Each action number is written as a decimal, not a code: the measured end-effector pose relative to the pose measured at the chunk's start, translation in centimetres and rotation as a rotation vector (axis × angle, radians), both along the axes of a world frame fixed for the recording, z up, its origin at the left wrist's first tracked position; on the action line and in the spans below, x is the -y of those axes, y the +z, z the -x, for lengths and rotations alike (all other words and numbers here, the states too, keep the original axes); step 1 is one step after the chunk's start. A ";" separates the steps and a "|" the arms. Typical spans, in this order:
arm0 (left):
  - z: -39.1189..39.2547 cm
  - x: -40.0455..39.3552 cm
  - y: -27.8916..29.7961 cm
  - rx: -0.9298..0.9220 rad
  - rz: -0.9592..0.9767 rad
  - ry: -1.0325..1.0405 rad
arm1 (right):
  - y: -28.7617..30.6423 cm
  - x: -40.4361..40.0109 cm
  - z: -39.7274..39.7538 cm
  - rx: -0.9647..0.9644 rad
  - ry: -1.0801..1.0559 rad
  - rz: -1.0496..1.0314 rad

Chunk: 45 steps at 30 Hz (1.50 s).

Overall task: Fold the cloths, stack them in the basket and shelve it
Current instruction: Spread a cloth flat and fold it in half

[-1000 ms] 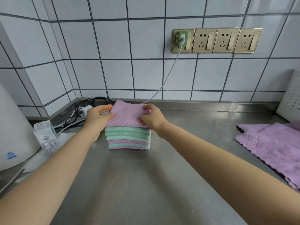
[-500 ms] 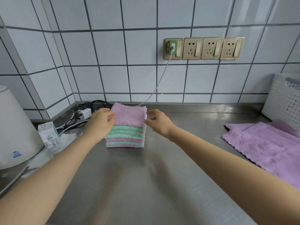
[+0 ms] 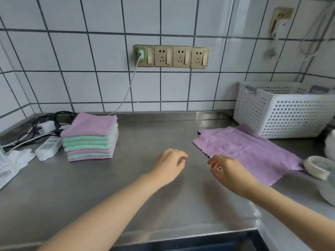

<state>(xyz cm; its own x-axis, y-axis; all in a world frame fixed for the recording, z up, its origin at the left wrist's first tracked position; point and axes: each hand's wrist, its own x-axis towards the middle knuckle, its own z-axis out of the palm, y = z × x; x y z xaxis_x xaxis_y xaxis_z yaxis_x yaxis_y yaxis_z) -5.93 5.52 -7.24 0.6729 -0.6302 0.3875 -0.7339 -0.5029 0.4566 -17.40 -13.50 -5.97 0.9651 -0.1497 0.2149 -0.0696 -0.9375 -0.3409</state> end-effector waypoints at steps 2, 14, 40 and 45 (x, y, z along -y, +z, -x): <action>1.5 3.2 -0.6 -0.016 -0.047 -0.075 | -0.2 2.1 2.4 -0.039 -0.071 0.092; 5.1 13.1 -2.6 -0.015 -0.235 -0.458 | -4.0 7.8 7.2 -0.039 -0.030 0.597; -3.4 9.2 12.1 0.077 0.634 0.161 | 13.5 8.3 3.6 0.704 -0.111 -0.193; -1.9 1.7 14.5 0.043 0.416 0.012 | 12.0 6.1 3.2 0.754 -0.074 0.003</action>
